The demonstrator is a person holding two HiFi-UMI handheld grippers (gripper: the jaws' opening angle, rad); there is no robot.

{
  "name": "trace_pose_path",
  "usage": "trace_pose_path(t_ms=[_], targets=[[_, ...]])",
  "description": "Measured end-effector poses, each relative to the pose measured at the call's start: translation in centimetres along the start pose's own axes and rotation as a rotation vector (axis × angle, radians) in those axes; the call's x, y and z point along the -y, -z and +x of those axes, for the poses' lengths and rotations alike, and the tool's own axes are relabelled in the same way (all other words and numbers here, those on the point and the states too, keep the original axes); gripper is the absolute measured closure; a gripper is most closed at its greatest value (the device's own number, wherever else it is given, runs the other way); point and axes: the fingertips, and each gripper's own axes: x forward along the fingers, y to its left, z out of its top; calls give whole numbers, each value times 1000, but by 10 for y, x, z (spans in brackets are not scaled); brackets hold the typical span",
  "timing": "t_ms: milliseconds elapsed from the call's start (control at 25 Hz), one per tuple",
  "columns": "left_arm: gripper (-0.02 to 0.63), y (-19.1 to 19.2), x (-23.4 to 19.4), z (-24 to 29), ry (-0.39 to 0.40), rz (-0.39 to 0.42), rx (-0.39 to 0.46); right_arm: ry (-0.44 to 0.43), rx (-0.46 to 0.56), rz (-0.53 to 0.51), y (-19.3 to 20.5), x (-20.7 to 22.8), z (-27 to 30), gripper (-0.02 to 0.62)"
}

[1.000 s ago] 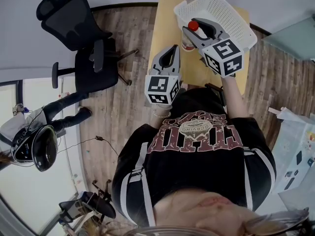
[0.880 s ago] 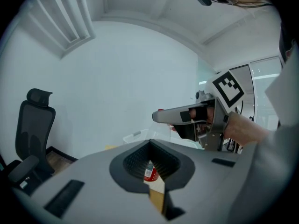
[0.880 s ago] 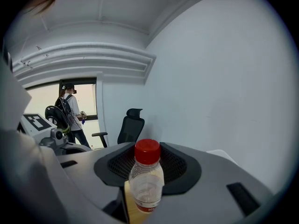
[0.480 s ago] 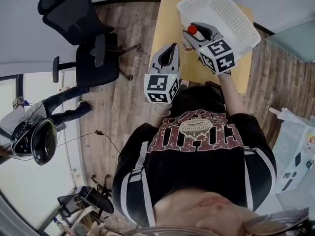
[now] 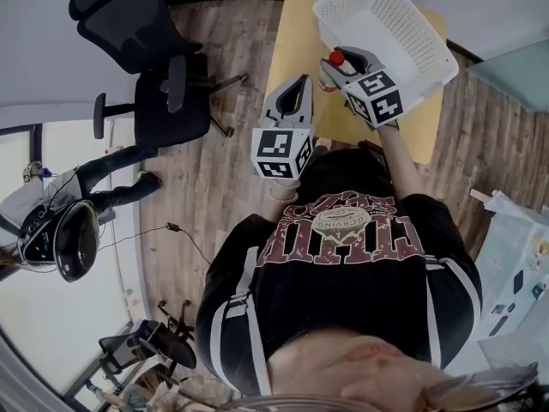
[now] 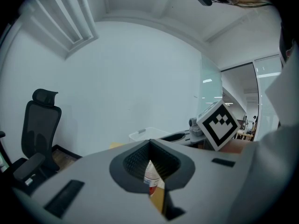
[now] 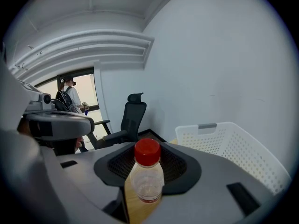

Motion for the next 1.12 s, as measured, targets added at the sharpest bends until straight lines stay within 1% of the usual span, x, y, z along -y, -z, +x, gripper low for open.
trace_pose_path(t_ms=[280, 520, 800, 1120], targets=[[560, -1, -1, -1, 2, 1, -3, 22, -19, -34, 12, 0, 7, 426], [559, 0, 0, 1, 3, 0, -5, 35, -21, -91, 19, -5, 12, 426], [560, -1, -1, -2, 0, -2, -5, 35, -30, -78, 24, -8, 16, 426], [559, 2, -4, -1, -6, -4, -10, 45, -49, -46, 41, -3, 22, 426]])
